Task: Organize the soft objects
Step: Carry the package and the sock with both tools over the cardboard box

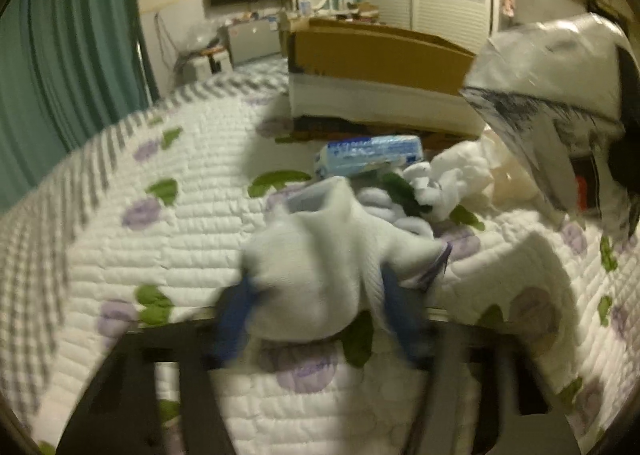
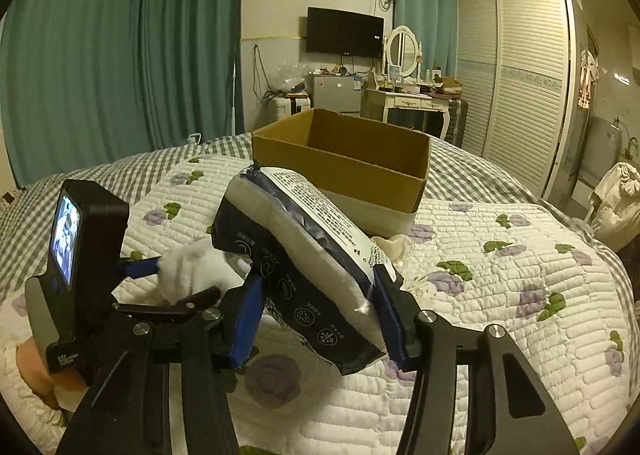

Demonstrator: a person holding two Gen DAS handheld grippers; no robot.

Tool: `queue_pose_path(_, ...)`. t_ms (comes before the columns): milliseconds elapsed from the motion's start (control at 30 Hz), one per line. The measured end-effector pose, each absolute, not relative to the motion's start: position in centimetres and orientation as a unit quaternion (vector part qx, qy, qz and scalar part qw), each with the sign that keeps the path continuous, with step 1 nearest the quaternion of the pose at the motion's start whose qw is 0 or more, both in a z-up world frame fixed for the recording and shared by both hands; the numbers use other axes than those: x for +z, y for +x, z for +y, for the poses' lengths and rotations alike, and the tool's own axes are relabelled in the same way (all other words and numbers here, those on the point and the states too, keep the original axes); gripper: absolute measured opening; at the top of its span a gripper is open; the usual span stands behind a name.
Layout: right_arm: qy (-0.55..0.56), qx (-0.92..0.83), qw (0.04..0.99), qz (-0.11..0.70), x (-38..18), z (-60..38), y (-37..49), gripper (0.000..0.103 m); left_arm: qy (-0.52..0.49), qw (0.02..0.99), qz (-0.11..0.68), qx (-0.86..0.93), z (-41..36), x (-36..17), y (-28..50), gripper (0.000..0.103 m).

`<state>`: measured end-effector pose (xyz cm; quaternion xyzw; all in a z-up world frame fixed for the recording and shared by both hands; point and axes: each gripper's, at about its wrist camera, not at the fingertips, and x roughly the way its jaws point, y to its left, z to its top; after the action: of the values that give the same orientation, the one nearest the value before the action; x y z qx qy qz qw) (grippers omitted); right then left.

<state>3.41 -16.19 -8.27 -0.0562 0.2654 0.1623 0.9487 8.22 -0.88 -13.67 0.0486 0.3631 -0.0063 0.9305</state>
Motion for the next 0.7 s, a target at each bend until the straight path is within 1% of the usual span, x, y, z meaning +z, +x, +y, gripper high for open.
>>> queue_pose_path(33, -0.055, 0.162, 0.95, 0.263, -8.0, -16.3, 3.2, 0.051, 0.053, 0.93, 0.364, -0.011, -1.0, -13.3, 7.7, 0.041)
queue_pose_path(67, -0.053, 0.161, 0.951, 0.259, -7.7, -16.5, 2.9, 0.051, 0.051, 0.93, 0.364, -0.016, -1.0, -13.0, 7.3, 0.035)
queue_pose_path(100, -0.051, 0.161, 0.952, 0.257, -7.3, -16.6, 2.6, 0.051, 0.051, 0.93, 0.363, -0.017, -1.0, -12.8, 7.0, 0.032)
queue_pose_path(200, -0.044, 0.163, 0.955, 0.246, -6.1, -16.8, 1.7, 0.05, 0.04, 0.934, 0.353, -0.026, -0.9, -11.5, 5.5, 0.028)
queue_pose_path(300, -0.048, 0.165, 0.957, 0.234, -4.7, -16.8, 0.7, 0.048, 0.031, 0.942, 0.332, -0.034, -0.8, -9.2, 4.1, 0.028)
queue_pose_path(467, -0.038, 0.175, 0.96, 0.216, -2.0, -17.5, -0.2, 0.048, 0.017, 0.959, 0.279, -0.057, -1.4, -3.5, 2.9, 0.028)
queue_pose_path(567, -0.032, 0.181, 0.963, 0.199, 0.3, -17.9, 0.1, 0.048, 0.018, 0.965, 0.255, -0.064, -2.0, -0.4, 3.3, 0.028)
queue_pose_path(700, -0.054, 0.176, 0.968, 0.169, 3.9, -17.8, 2.7, 0.048, 0.027, 0.969, 0.238, -0.064, -2.3, 2.3, 5.9, 0.028)
